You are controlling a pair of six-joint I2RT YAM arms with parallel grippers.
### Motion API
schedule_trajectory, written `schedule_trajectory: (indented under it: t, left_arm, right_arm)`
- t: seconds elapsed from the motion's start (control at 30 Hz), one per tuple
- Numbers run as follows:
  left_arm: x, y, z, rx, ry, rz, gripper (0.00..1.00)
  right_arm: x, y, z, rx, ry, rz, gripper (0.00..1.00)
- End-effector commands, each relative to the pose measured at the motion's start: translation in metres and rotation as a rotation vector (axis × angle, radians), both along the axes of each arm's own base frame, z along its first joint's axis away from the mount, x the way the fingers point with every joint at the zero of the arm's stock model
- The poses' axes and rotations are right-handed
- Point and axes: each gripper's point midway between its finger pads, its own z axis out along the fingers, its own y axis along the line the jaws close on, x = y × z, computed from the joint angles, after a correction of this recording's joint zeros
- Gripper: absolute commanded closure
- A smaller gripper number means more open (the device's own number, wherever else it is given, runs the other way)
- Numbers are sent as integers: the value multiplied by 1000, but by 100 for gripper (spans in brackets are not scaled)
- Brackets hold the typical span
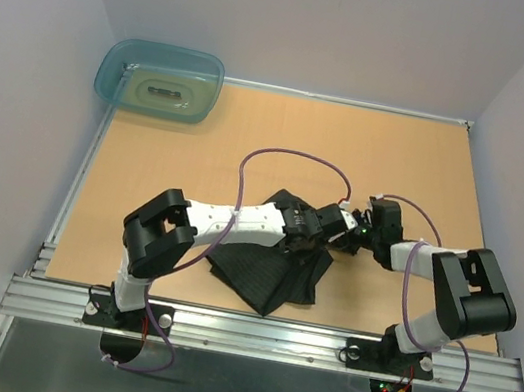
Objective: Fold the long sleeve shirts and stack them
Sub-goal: Fold the shirt
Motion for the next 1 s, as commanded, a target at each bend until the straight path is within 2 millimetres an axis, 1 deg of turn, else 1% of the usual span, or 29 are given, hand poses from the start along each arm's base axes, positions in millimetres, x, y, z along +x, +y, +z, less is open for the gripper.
schedule_trajectory:
  t: [0.0, 0.07, 0.13, 0.2, 0.23, 0.27, 0.37, 0.4, 0.47, 0.53, 0.57, 0.6, 0.63, 0.67, 0.7, 0.73, 0.77, 0.8, 0.83, 0.87, 0.9, 0.93, 0.97]
  left_arm:
    - [-13, -10, 35, -132, -3, -91, 88]
    - [-15, -9, 38, -145, -4, -99, 89]
    - [-11, -5, 42, -137, -24, -86, 93]
    - [-9, -2, 40, -116, -34, -81, 93]
    - [-8, -3, 42, -119, -37, -79, 93]
    - [-9, -5, 38, -114, -26, -82, 93]
    - [-12, -13, 36, -128, 0, -88, 92]
    - [-13, -15, 31, -127, 10, -89, 92]
    - [-13, -17, 28, -125, 17, -92, 89]
    - [-14, -17, 22, -111, 31, -94, 87]
    - [-15, -16, 21, -109, 33, -95, 80]
    - [-15, -15, 23, -108, 35, -87, 65]
    - [-14, -15, 27, -112, 31, -79, 56]
    - [-13, -15, 31, -118, 24, -73, 49]
    - [-10, -14, 40, -133, 5, -55, 36]
    - [-7, -14, 47, -150, -9, -46, 30]
    - [-5, -15, 54, -170, -19, -38, 25]
    - [-5, -16, 67, -213, -20, -25, 24]
    - [0, -15, 76, -242, -20, -4, 23]
    - [3, -15, 83, -269, -19, 13, 23]
    - [4, -14, 99, -317, -22, 29, 23]
    - [7, -13, 108, -358, -17, 59, 23]
    - [9, -9, 112, -379, -14, 77, 22]
  right_arm:
    - [21, -5, 18, -48, -98, -25, 96]
    - [22, -5, 16, -56, -95, -24, 97]
    - [23, -5, 15, -55, -90, -23, 97]
    - [22, -4, 14, -55, -85, -20, 97]
    - [22, -4, 14, -54, -87, -18, 97]
    - [22, -4, 15, -55, -89, -19, 97]
    - [23, -4, 17, -53, -96, -19, 98]
    - [22, -4, 18, -53, -100, -19, 97]
    - [23, -5, 19, -56, -103, -20, 95]
    - [22, -6, 21, -63, -109, -25, 88]
    - [23, -8, 22, -68, -114, -29, 86]
    - [24, -8, 24, -73, -122, -31, 83]
    - [25, -11, 26, -90, -131, -39, 78]
    - [26, -13, 29, -100, -138, -43, 75]
    - [27, -15, 32, -113, -146, -49, 71]
    - [30, -20, 34, -138, -157, -66, 65]
    - [31, -23, 41, -161, -172, -69, 62]
    - [35, -30, 45, -193, -186, -93, 57]
    - [36, -34, 54, -217, -203, -100, 54]
    - [36, -38, 53, -243, -195, -109, 52]
    - [39, -41, 66, -255, -228, -125, 50]
    - [35, -50, 64, -300, -210, -133, 48]
    - [37, -51, 71, -310, -225, -136, 48]
